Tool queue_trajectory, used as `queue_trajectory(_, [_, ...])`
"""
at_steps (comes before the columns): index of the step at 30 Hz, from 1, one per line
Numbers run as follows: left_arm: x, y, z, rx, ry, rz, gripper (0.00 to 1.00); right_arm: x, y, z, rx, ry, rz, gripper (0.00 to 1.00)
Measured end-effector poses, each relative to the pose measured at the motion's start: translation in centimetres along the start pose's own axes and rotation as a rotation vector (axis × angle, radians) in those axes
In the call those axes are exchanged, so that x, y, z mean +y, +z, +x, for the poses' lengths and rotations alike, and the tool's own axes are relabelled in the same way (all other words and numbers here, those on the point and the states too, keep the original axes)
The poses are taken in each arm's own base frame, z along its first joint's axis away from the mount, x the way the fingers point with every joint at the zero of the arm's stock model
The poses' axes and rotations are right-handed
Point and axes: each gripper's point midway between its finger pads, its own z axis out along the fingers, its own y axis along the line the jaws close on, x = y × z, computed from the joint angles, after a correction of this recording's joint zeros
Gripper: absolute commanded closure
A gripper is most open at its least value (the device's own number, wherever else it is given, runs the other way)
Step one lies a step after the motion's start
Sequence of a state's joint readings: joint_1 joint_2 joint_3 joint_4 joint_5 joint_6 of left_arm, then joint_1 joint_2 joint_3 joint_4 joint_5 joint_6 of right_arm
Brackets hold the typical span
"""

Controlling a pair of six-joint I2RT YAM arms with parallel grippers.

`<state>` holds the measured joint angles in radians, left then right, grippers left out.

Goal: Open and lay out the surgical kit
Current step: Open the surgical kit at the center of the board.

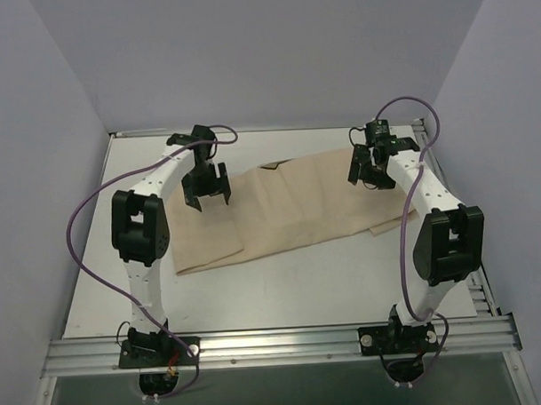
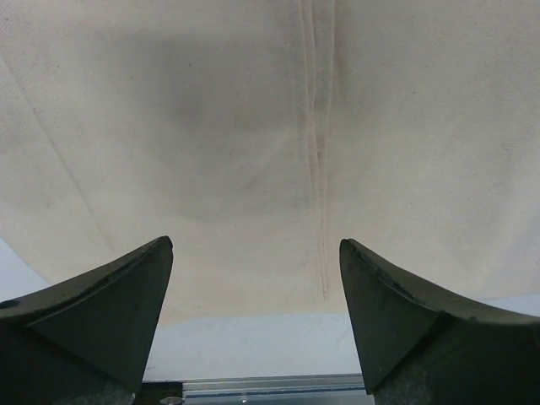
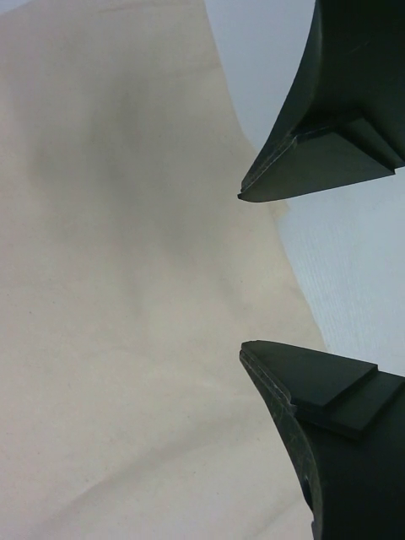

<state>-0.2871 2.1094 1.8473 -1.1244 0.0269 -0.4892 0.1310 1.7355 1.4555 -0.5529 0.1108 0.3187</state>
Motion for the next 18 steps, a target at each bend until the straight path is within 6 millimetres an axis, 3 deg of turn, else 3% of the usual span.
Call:
queue_trajectory(9, [-1.7, 1.6, -1.1, -0.024, 0.061, -0.101, 0.13, 1.8, -0.4, 0.5, 0.017, 0.035, -0.111, 0.34])
queue_trajectory(16, [0.5, 5.5, -0.2, 0.042, 0.096, -0.279, 0.18, 2.0, -0.7, 0.5, 0.016, 0.037, -0.126, 0.35])
queue_trajectory(18, [0.9, 5.5, -0.3, 0.044, 0.101, -0.297, 0.19, 2.0, -0.7, 0.5, 0.016, 0.038, -0.126, 0.35])
